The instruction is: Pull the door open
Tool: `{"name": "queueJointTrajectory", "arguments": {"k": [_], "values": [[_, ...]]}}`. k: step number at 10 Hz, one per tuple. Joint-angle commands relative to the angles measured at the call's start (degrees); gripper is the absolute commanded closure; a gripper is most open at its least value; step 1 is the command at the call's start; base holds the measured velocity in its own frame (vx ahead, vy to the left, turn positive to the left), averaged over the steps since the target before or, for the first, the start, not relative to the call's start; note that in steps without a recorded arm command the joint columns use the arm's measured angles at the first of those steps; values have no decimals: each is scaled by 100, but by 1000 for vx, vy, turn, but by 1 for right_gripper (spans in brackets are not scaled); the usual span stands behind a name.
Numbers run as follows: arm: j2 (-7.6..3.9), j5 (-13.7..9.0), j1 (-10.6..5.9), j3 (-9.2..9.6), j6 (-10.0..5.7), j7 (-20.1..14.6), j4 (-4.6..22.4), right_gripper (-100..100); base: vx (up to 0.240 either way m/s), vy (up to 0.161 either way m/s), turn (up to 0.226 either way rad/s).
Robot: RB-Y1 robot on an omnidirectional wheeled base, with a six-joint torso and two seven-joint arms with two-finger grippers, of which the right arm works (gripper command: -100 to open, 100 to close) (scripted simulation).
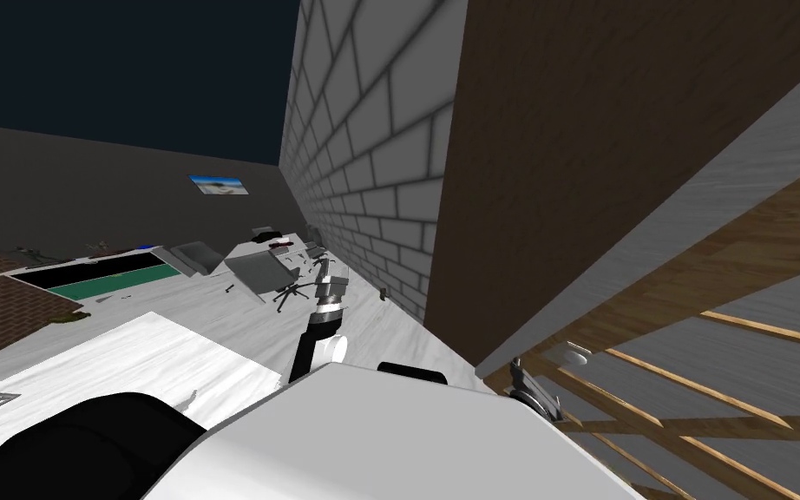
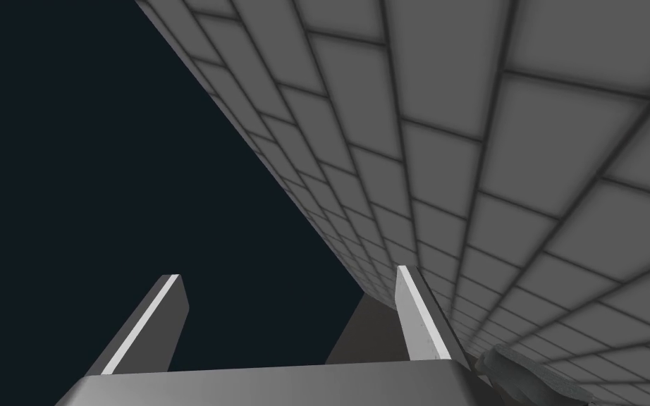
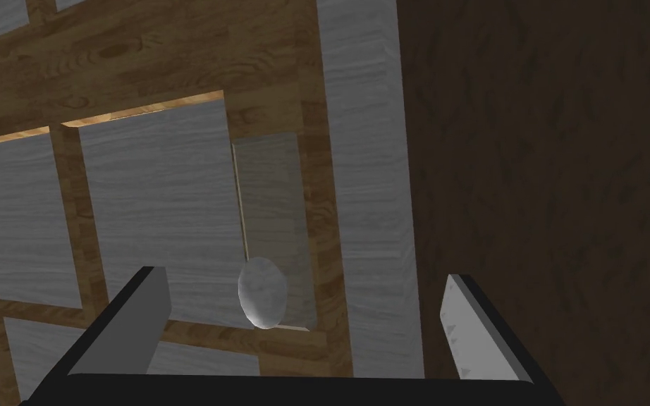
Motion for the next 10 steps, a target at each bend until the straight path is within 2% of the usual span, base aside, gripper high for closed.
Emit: {"name": "queueJointTrajectory", "arguments": {"k": [1, 7, 10], "values": [[2, 173, -43, 12, 142, -73, 98, -100, -69, -163, 128], [3, 809, -180, 67, 617, -360, 449, -100, -88, -162, 132], [6, 1124, -253, 94, 846, -502, 616, -100, -140, -123, 153]]}}
